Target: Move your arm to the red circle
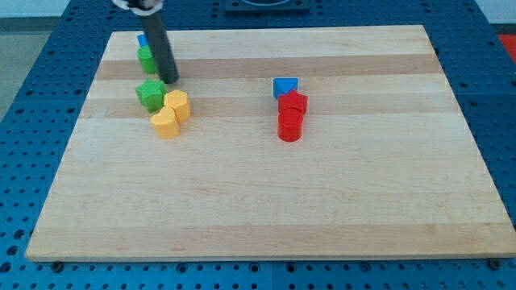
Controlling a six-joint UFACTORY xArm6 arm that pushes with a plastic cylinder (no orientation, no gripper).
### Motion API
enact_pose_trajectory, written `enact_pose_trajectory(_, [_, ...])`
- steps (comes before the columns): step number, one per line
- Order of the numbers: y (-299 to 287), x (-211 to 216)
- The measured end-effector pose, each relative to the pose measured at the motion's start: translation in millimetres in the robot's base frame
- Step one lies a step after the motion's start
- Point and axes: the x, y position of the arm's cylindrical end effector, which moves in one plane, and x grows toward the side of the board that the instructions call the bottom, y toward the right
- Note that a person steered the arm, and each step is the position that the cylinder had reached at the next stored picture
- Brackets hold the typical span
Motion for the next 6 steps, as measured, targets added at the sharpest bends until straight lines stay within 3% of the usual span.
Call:
enact_pose_trajectory(1, [41, 30])
enact_pose_trajectory(4, [94, 164])
enact_pose_trajectory(6, [181, 168])
